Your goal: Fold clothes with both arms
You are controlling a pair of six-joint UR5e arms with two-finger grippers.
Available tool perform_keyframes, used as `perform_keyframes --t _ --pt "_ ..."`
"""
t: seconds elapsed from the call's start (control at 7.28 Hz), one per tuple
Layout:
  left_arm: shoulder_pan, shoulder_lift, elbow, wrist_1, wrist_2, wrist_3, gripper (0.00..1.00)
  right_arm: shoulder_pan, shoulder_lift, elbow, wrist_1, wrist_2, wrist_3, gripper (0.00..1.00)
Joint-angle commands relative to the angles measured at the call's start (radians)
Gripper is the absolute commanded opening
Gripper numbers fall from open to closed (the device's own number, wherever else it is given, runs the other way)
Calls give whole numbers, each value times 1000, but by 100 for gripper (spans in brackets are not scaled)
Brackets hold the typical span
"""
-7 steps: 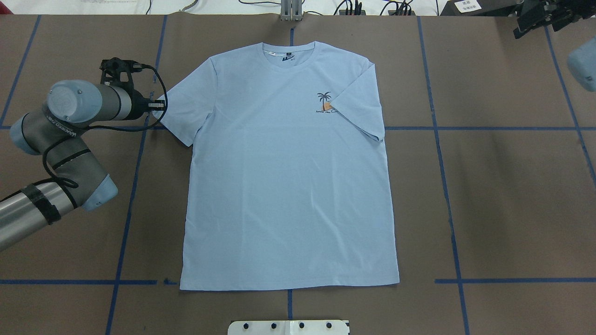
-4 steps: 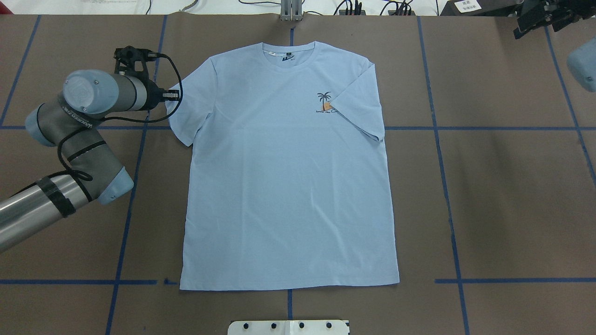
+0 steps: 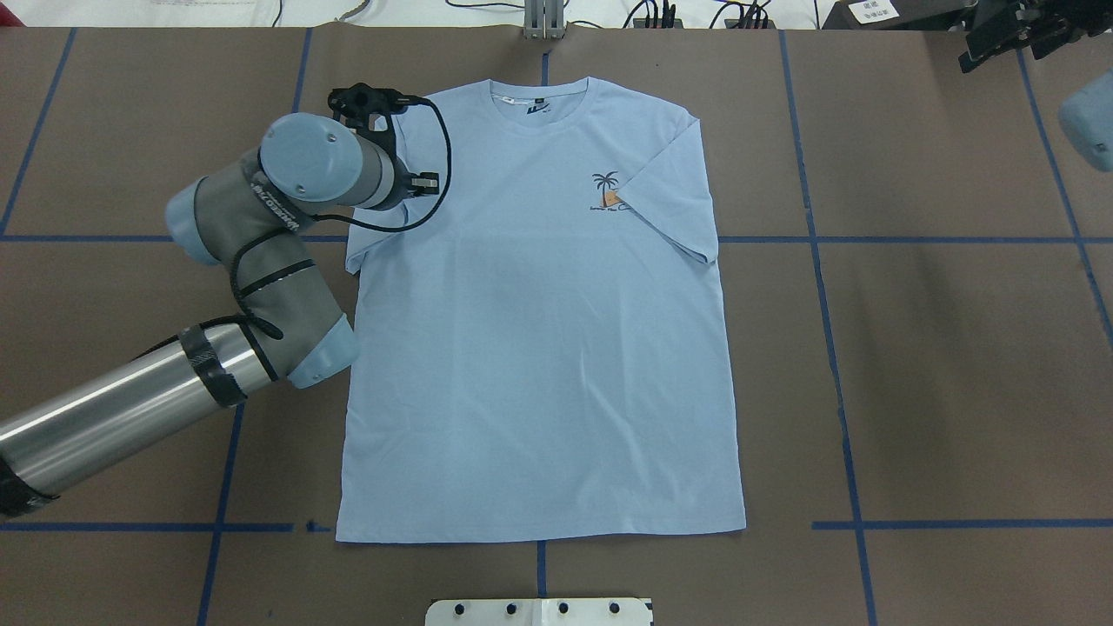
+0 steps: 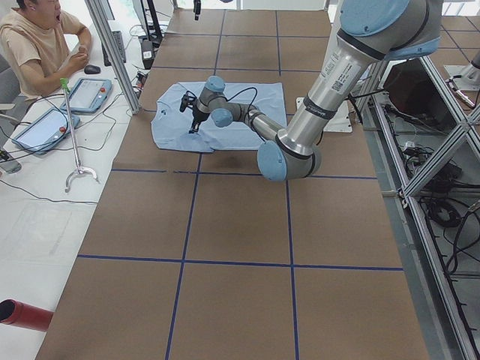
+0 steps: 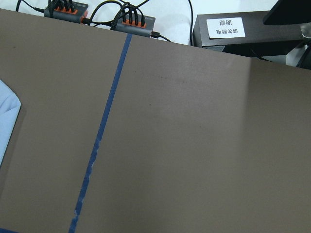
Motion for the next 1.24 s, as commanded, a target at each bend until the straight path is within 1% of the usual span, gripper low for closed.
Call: perform_keyframes --t 0.0,0.27,0.41,0.55,0.69,0.82,0.96,1.1 --pt "26 -65 74 9 25 -37 0 -1 0 -2 0 -1 0 100" --pt "26 -74 82 11 26 -39 0 -1 0 -5 0 -1 0 100" --pt "26 -76 82 9 26 -21 78 -3 0 -6 0 -1 0 100" --pt "26 -73 71 6 24 13 100 -4 2 -6 0 -1 0 100" --pt "25 -64 26 11 13 32 100 -6 0 1 0 0 20 100" --pt "20 -42 -26 14 12 42 100 -30 -18 30 17 2 114 100" --pt "20 -1 -94 14 6 43 100 -103 -82 102 93 -16 264 100" --pt "20 59 -178 14 -43 43 100 -169 -153 178 191 -56 407 100"
